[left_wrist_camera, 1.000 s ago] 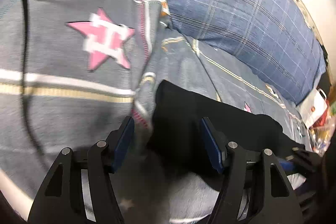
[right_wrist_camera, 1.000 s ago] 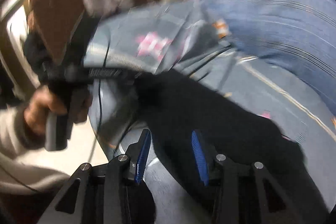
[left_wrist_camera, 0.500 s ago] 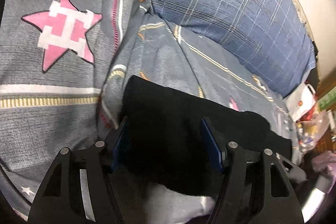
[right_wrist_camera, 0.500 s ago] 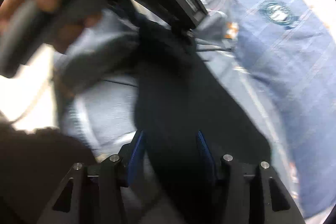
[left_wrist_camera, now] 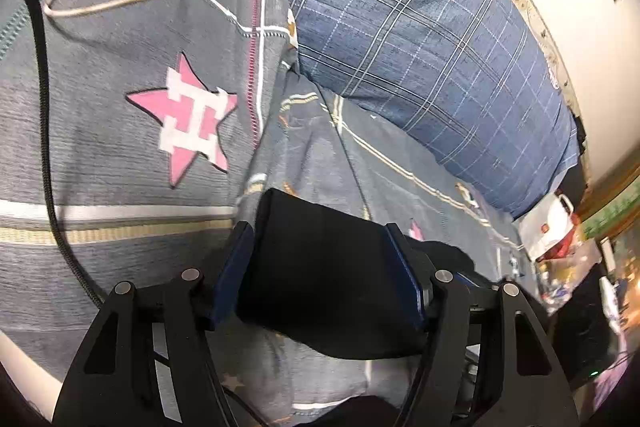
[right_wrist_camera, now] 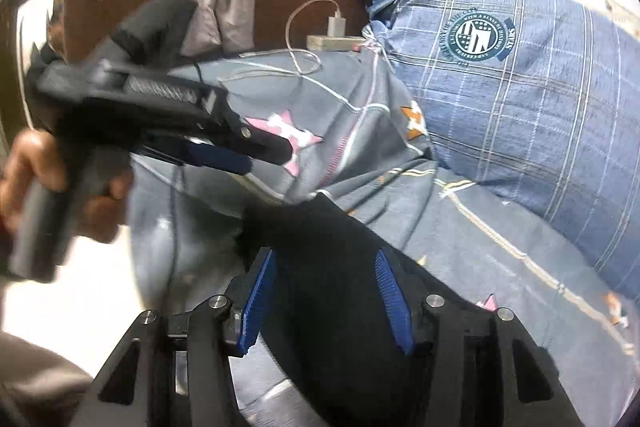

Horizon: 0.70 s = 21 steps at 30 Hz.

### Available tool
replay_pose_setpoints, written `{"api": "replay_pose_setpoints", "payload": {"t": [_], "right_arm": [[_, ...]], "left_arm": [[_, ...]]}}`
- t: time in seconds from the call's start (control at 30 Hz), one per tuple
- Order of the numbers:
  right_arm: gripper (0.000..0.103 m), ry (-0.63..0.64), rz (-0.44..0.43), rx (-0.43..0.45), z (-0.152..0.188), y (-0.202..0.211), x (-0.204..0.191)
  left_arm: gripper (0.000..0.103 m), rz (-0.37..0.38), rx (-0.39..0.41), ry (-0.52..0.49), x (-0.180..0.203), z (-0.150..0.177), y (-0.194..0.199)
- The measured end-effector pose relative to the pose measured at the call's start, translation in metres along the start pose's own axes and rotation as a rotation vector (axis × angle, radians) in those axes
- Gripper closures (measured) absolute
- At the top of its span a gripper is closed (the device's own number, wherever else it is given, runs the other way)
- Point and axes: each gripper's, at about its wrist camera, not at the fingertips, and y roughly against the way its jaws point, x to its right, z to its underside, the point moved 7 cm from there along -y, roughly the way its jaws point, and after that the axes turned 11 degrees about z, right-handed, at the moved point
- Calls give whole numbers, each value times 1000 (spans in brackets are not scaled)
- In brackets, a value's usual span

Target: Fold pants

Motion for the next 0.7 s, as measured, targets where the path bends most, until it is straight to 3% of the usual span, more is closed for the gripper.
{"api": "replay_pose_setpoints", "payload": {"t": [0.13,0.23,0.37,0.43,0.5,0.57,0.7], "right_arm": [[52,27,24,-27,7,3,1],[52,11,-38,-105,17,-13,-11],[52,126,-36,-151,23,-41,-44],[59,133,-34,-166,20,-57,-48],[82,108,-38,-205,20,-75,-46],[95,12,-102,-199,15,-69,-39],[97,-17,-151,-187,10,-52,-39]], "left_arm": [[35,-16,1,-27,1,5,-1],[35,-58,-4,-42,0,9,-6],[35,-89,-3,-37,-7,11,-7],[35,-90,11,-22,-9,7,-4],[35,-77,16,-10,-10,5,0],[35,-70,25,-10,-10,3,6],[35,-111,49,-38,-14,2,13]]}}
